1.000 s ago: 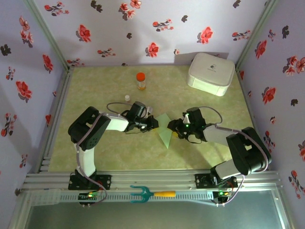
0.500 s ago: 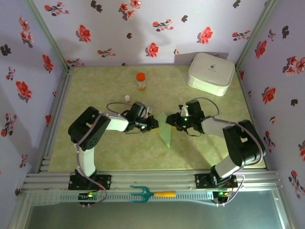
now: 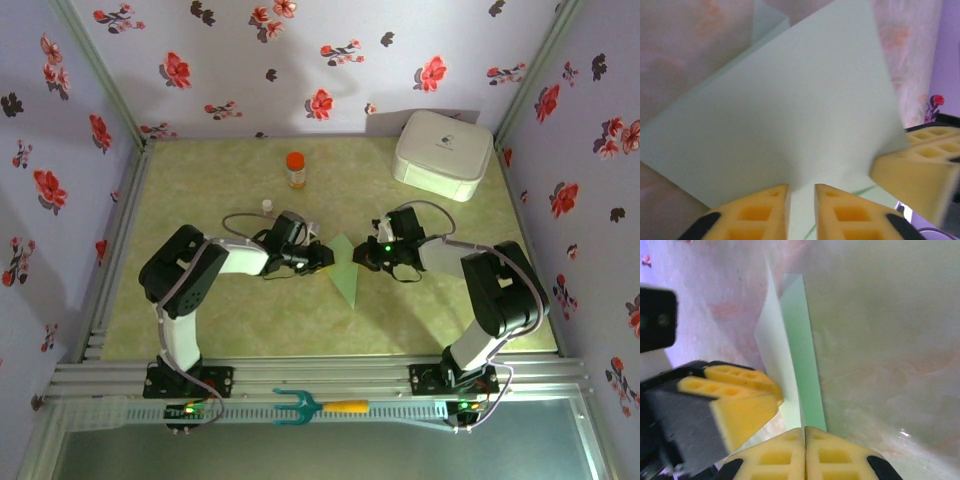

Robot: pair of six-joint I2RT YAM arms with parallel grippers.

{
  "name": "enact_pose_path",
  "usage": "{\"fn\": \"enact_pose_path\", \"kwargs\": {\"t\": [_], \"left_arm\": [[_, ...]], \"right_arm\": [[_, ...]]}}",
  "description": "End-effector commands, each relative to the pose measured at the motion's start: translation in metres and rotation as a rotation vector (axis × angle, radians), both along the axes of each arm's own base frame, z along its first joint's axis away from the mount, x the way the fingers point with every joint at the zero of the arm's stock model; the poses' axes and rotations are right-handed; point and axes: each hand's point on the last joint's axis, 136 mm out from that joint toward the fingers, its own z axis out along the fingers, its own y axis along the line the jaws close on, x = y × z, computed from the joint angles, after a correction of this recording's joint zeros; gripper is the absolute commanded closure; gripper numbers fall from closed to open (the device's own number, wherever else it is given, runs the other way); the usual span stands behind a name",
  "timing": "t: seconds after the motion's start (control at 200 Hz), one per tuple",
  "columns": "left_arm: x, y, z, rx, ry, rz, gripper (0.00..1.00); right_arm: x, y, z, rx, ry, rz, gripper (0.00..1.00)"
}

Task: Fold a paper plane with a square sheet of paper (pick it up from the middle)
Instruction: Fold the wing for the fifth time at the center of the table.

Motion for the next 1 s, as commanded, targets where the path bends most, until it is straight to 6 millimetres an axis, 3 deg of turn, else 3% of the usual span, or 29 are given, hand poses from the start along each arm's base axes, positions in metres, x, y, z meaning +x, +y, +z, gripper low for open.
{"fn": "enact_pose_path", "kwargs": {"t": [0.0, 0.21, 0.425, 0.73, 0.995], "left_arm": [[0.009, -0.006, 0.041, -0.076, -0.058, 0.015, 0.72], [0.013, -0.008, 0.061, -0.117, -0.066, 0.057, 0.71], [0.008, -0.022, 0.047, -0.112, -0.016, 0.053, 0.75], [0.003, -0.023, 0.014, -0.070, 0.053, 0.060, 0.85], [0.001, -0.033, 0.011, -0.110, 0.044, 0.021, 0.87]], "right_arm": [[0.004, -0.009, -0.001, 0.011, 0.027, -0.134, 0.94], [0.008, -0.021, 0.000, 0.074, 0.070, -0.426, 0.95], [-0.009, -0.031, -0.011, 0.032, 0.080, -0.614, 0.95], [-0.018, -0.034, -0.010, 0.007, 0.049, -0.642, 0.93], [-0.019, -0.029, -0.010, 0.028, 0.052, -0.620, 0.92]]}}
